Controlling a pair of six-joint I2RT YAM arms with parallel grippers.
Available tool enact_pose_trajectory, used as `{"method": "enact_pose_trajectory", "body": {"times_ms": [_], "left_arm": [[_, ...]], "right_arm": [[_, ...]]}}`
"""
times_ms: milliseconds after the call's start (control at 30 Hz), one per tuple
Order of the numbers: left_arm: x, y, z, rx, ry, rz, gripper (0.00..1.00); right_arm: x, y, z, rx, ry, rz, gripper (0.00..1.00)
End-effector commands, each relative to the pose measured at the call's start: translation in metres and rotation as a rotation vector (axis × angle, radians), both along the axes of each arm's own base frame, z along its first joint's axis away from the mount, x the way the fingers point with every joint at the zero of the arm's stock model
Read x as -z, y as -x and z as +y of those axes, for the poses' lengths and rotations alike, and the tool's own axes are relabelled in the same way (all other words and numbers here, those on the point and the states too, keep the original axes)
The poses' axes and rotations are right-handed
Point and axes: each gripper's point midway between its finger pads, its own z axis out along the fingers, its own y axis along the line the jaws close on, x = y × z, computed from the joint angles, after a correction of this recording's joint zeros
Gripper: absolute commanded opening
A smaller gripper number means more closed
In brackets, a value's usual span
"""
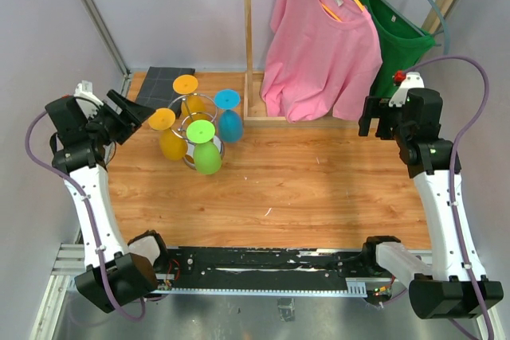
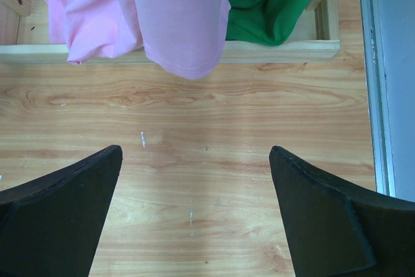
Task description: Take the wine glass off the wine glass rack
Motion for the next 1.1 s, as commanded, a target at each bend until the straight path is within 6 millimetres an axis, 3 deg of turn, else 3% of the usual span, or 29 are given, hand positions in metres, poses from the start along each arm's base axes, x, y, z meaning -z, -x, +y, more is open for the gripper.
{"method": "enact_pose_trajectory", "body": {"times_ms": [0,433,700,1067], "left_arm": [[0.016,0.0,-0.013,0.066,0.121,0.03,0.77],[0.032,-0.011,-0.005,0.024,0.17,0.042,0.75],[0.046,-0.015,0.009,0.001,0.22,0.048,0.68],[0.048,-0.016,-0.001,0.069,0.3,0.039,0.6]], "right_arm": [[-0.01,0.007,0.01,-0.028,-0.022,-0.019,0.98],[-0.002,0.013,0.011,-0.036,-0.024,-0.009,0.98],[-0.002,0.013,0.011,-0.042,-0.016,-0.009,0.98],[-0.002,0.014,0.013,-0.041,-0.034,-0.007,0.98]]}}
